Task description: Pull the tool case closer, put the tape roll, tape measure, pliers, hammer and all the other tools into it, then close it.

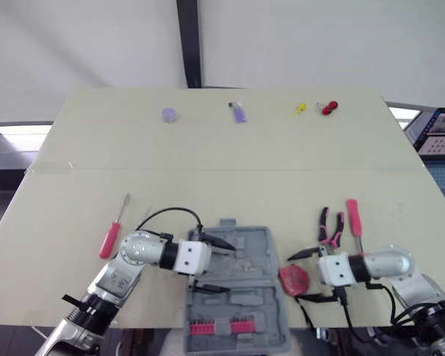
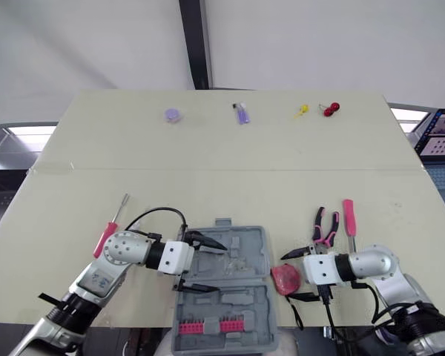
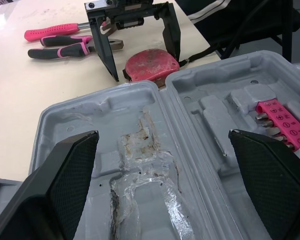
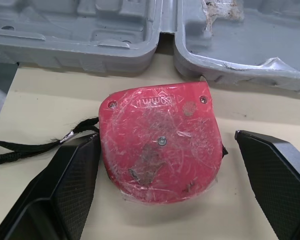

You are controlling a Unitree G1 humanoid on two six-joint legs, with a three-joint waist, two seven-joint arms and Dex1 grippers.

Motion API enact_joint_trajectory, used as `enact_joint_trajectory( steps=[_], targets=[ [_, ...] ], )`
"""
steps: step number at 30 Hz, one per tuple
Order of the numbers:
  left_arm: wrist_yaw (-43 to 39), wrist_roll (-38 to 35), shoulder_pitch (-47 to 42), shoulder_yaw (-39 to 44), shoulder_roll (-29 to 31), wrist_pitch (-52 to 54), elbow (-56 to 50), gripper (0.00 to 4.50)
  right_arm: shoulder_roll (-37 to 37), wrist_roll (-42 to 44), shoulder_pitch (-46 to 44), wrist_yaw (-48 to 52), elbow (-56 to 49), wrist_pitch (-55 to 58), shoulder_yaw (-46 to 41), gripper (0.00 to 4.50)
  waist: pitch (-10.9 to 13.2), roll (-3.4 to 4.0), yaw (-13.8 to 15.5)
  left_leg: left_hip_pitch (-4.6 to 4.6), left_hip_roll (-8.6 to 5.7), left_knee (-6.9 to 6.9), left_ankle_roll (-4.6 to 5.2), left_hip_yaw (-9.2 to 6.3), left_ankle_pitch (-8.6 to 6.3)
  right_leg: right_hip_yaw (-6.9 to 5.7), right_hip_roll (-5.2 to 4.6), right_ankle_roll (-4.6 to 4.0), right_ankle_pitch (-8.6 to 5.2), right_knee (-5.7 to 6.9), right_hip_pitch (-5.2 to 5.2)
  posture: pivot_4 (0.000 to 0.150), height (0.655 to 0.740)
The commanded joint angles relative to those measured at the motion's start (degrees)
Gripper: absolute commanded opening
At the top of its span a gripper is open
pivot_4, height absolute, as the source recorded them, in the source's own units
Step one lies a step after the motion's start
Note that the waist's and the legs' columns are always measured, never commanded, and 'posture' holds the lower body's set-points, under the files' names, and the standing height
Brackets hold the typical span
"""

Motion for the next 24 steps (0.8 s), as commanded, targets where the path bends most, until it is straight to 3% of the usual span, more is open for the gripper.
enact_joint_trajectory(
  steps=[1,8,11,13,18,24],
  targets=[
    [0.5,0.1,-0.3,-0.3,-0.1,-0.9,-1.2,4.50,0.0,0.3,-0.7,1.8,0.2,-0.6,1.1,4.46,0.0,0.00,-0.1,0.00,0.00,0.00,0.00,0.00,0.00,0.00,0.00,0.00,0.00,0.00,0.00,0.150,0.7400],
    [1.0,0.4,-0.1,-0.2,-0.1,-1.1,-1.0,4.50,-0.4,-0.6,-2.3,2.5,1.9,-1.1,2.2,4.46,0.0,0.00,0.0,0.00,0.00,0.00,0.00,0.00,0.00,0.00,0.00,0.00,0.00,0.00,0.00,0.150,0.7400],
    [1.1,0.5,-0.2,-0.2,-0.1,-1.2,-0.9,4.50,-0.4,-0.9,-2.8,2.6,2.6,-1.5,2.4,3.70,0.0,0.00,-0.1,0.00,0.00,0.00,0.00,0.00,0.00,0.00,0.00,0.00,0.00,0.00,0.01,0.150,0.7400],
    [1.1,0.5,-0.2,-0.2,-0.1,-1.3,-0.8,4.50,-0.3,-0.8,-3.0,2.7,3.0,-1.7,2.5,2.90,0.0,0.00,-0.1,0.00,0.00,0.00,0.00,0.00,0.00,0.00,0.00,0.00,0.00,0.00,0.01,0.150,0.7400],
    [1.5,0.6,0.0,-0.3,-0.2,-1.7,-0.5,4.50,-0.8,0.6,-2.4,2.1,1.7,0.3,1.4,2.90,0.0,0.00,-0.1,0.01,0.00,0.01,0.00,0.00,0.00,0.00,0.00,0.00,0.00,0.00,0.01,0.150,0.7400],
    [3.6,-2.2,1.6,2.7,-0.3,0.6,-1.6,4.50,-5.9,6.2,2.6,-1.1,-14.1,18.1,-5.5,2.90,0.0,0.05,0.1,-0.03,0.00,0.03,0.00,0.00,0.00,0.00,0.00,0.00,0.00,0.02,-0.01,0.150,0.7400]
  ],
)
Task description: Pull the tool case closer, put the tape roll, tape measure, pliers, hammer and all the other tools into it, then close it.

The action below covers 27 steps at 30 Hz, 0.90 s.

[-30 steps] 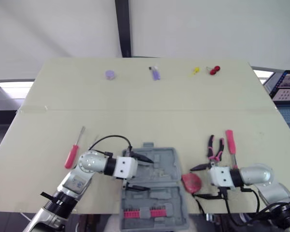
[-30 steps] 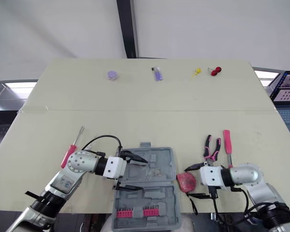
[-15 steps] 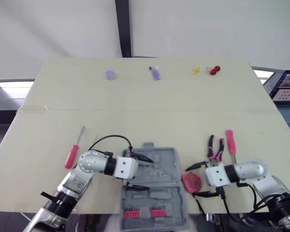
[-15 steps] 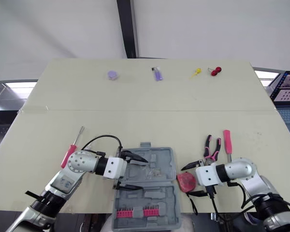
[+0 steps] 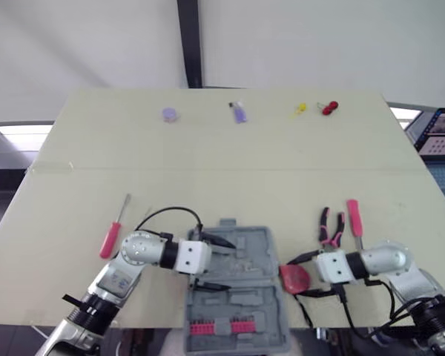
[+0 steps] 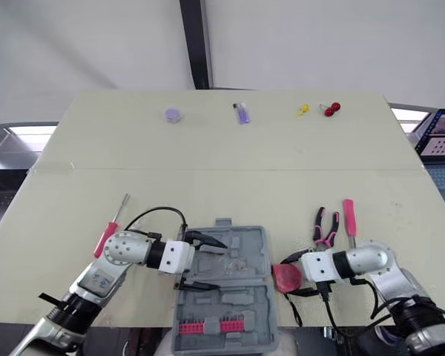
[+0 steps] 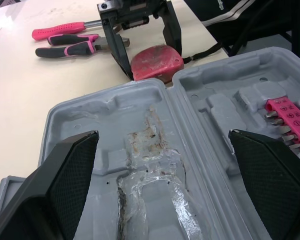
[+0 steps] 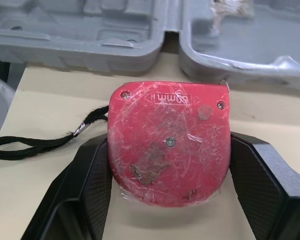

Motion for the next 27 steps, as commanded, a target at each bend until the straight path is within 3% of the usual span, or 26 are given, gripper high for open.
enact_joint_trajectory(
  steps=[1,6,10,16,22,27],
  targets=[
    [1.7,-3.1,1.3,2.8,-0.2,1.3,-2.1,4.50,-4.0,4.3,2.8,-3.2,-12.9,12.2,-6.1,2.90,0.0,0.00,0.0,0.00,0.00,0.00,0.00,0.00,0.00,0.00,0.00,0.00,0.00,0.00,0.00,0.150,0.7400],
    [3.1,-6.9,3.0,6.8,0.0,4.0,-2.6,4.50,-7.8,4.8,6.7,-9.4,-36.3,32.0,-9.4,2.90,0.0,0.07,0.0,-0.02,0.01,-0.06,0.00,-0.02,0.00,0.00,0.01,0.00,0.00,0.04,-0.09,0.150,0.7400],
    [2.7,-8.0,3.8,9.1,0.8,3.1,-0.6,4.50,-3.9,-0.7,1.2,-16.7,-45.2,42.4,-4.7,2.90,0.0,0.04,0.0,-0.01,0.01,-0.04,0.00,-0.05,0.00,0.00,0.00,0.00,0.00,0.02,-0.06,0.150,0.7400],
    [2.6,-11.4,4.1,11.8,-0.6,3.4,1.9,4.50,2.8,-18.1,-8.4,-23.9,-46.1,53.0,9.7,2.90,0.0,0.04,0.0,-0.06,0.00,-0.04,-0.01,-0.07,0.00,0.00,0.00,0.00,0.00,0.04,-0.10,0.150,0.7400],
    [2.5,-11.6,4.1,11.7,-2.8,1.9,3.9,4.50,5.9,-29.1,-13.4,-22.7,-46.4,60.0,20.4,2.90,0.0,0.04,-0.2,-0.07,0.00,-0.07,-0.01,-0.06,0.00,0.00,0.01,0.00,0.00,0.09,-0.15,0.150,0.7400],
    [2.7,-10.5,3.8,10.7,-4.5,0.0,5.7,4.50,6.8,-35.0,-14.4,-22.3,-45.3,61.5,24.3,2.90,0.0,0.05,-0.3,-0.09,0.00,-0.07,-0.01,-0.06,0.00,0.00,0.01,0.00,0.00,0.09,-0.18,0.150,0.7400]
  ],
)
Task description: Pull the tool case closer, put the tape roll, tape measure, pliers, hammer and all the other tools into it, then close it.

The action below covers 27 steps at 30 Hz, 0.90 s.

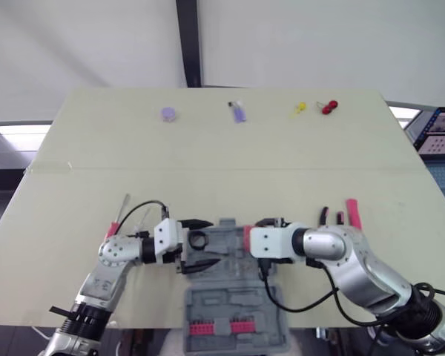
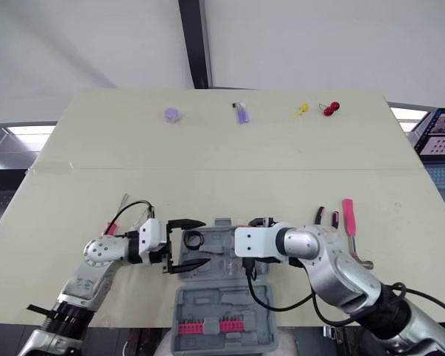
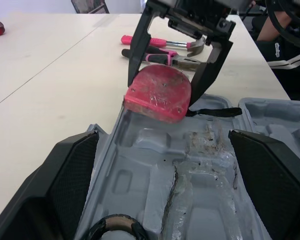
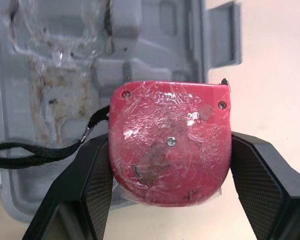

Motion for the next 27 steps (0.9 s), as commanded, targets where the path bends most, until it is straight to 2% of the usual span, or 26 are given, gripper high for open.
enact_joint_trajectory(
  steps=[1,9,27],
  targets=[
    [0.0,0.1,-0.3,-0.5,-1.2,-2.4,1.1,4.50,1.1,-5.1,-1.8,0.2,0.1,0.7,1.9,2.90,0.0,0.00,-0.2,0.00,0.00,0.00,0.00,0.01,0.00,0.00,0.00,0.00,0.00,0.00,0.00,0.150,0.7400],
    [0.2,0.9,-0.2,-1.3,-2.0,-3.2,1.4,4.50,1.3,-9.5,-3.0,2.8,1.8,-2.2,3.1,2.90,0.0,0.00,-0.9,0.00,0.00,-0.05,0.00,0.01,0.00,0.00,0.00,0.00,0.00,0.00,-0.03,0.150,0.7400],
    [0.7,1.3,0.0,-1.9,-1.8,-3.4,1.0,4.50,4.6,-10.9,-3.9,5.6,5.5,-7.3,1.7,2.90,0.0,0.00,-1.4,0.01,0.00,-0.08,0.00,0.01,0.00,0.00,0.00,0.00,0.00,0.01,-0.05,0.150,0.7400]
  ],
)
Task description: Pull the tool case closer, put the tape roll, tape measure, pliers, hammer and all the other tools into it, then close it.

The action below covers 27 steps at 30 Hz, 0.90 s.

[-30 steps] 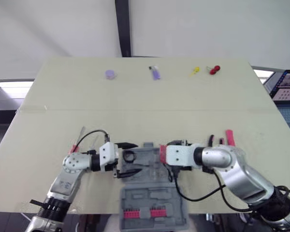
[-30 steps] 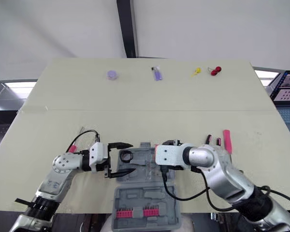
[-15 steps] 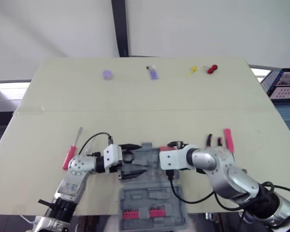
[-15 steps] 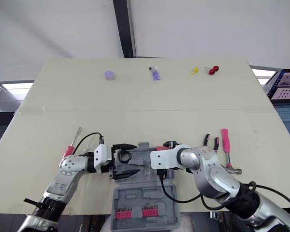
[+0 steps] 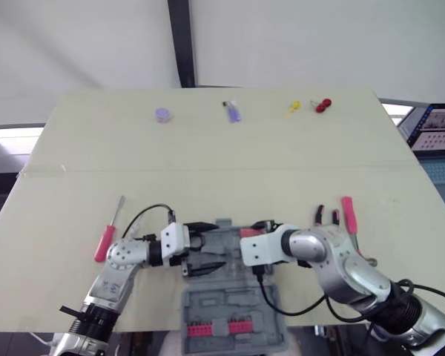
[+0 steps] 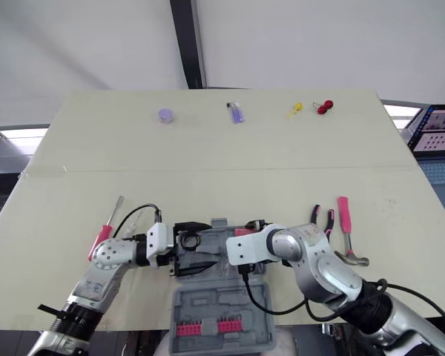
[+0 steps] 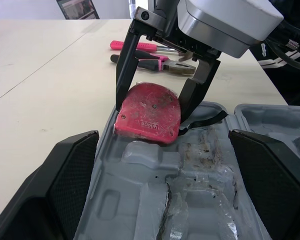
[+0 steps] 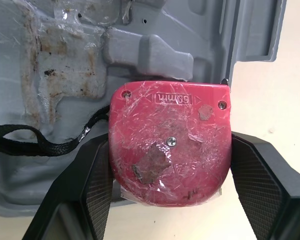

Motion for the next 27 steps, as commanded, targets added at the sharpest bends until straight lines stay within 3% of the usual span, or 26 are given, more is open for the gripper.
enact_joint_trajectory(
  steps=[1,18,21,27],
  targets=[
    [0.1,-0.1,0.0,0.0,-0.2,-1.0,-0.9,4.50,0.9,-1.1,-1.0,0.4,-0.3,-0.9,-1.7,2.90,0.0,0.00,0.0,0.00,0.00,0.00,0.00,0.00,0.00,0.00,0.00,0.00,0.00,0.00,0.00,0.150,0.7400],
    [0.1,0.1,-0.5,-0.5,-0.3,-1.3,-0.7,4.50,2.0,-1.7,-0.9,0.6,1.7,-2.2,-2.6,2.90,0.0,0.00,0.0,0.00,0.00,0.00,0.00,0.00,0.00,0.00,0.00,0.00,0.00,0.01,0.00,0.150,0.7400],
    [0.2,0.2,-0.4,-0.7,-0.4,-1.4,-0.9,4.50,2.3,-1.0,-0.6,1.3,0.7,-1.6,-3.2,4.35,0.0,0.00,0.0,0.00,0.00,0.00,0.00,0.00,0.00,0.00,0.00,0.00,0.00,0.00,0.00,0.150,0.7400],
    [0.2,0.1,-0.2,-0.9,-0.4,-1.1,-1.4,4.50,-0.2,2.4,-0.2,5.6,-4.1,-1.8,-7.6,4.44,0.0,0.00,0.0,0.00,0.00,0.00,0.00,0.00,0.00,0.00,0.00,0.00,0.00,0.01,-0.01,0.150,0.7400]
  ],
)
